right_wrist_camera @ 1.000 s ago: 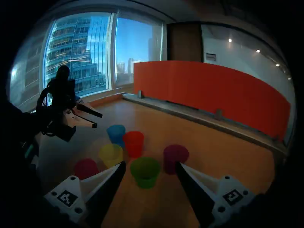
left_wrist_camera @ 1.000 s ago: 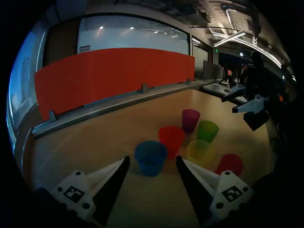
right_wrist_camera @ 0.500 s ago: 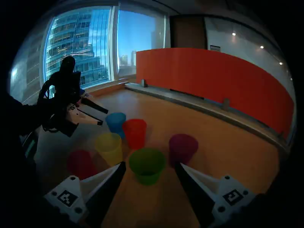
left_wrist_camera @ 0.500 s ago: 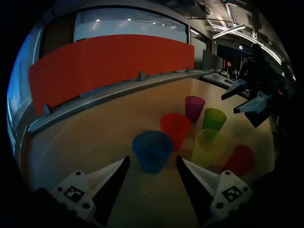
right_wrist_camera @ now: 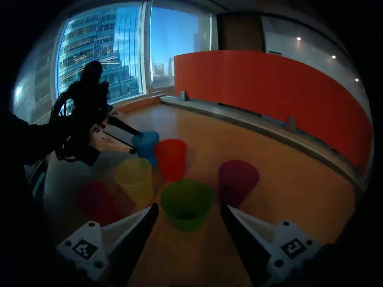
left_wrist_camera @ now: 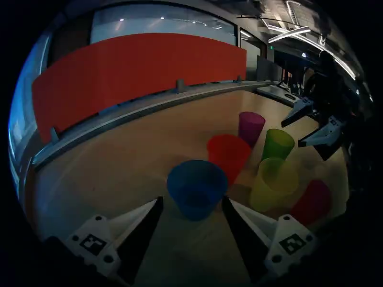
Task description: Pour water
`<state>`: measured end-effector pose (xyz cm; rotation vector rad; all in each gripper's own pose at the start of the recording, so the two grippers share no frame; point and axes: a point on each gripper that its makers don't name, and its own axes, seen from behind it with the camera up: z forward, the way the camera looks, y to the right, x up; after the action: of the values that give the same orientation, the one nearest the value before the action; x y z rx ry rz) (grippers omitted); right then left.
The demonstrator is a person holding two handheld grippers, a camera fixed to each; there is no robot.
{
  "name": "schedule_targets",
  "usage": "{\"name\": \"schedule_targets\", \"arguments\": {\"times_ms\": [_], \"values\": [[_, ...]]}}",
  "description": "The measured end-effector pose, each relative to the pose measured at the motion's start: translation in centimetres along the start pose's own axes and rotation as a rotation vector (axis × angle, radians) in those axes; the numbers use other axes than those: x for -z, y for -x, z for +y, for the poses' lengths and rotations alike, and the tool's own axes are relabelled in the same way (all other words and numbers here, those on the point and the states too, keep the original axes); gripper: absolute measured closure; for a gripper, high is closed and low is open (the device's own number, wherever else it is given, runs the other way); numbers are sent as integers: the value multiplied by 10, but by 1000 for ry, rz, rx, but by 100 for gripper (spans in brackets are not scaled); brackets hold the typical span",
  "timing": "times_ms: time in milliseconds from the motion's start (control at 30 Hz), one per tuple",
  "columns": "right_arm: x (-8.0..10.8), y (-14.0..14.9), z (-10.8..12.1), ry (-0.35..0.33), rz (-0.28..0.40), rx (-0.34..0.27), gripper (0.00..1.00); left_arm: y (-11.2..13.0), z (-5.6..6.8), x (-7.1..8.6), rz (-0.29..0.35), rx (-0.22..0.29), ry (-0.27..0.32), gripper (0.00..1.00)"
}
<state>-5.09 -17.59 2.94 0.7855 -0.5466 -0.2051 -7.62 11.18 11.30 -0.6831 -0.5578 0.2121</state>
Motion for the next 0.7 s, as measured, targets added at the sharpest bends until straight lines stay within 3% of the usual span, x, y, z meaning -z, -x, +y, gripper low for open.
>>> {"name": "schedule_targets", "arguments": {"times_ms": [700], "values": [[-28, 12, 0, -18, -59, 21, 0, -7, 4, -27, -15, -6, 40, 10]]}}
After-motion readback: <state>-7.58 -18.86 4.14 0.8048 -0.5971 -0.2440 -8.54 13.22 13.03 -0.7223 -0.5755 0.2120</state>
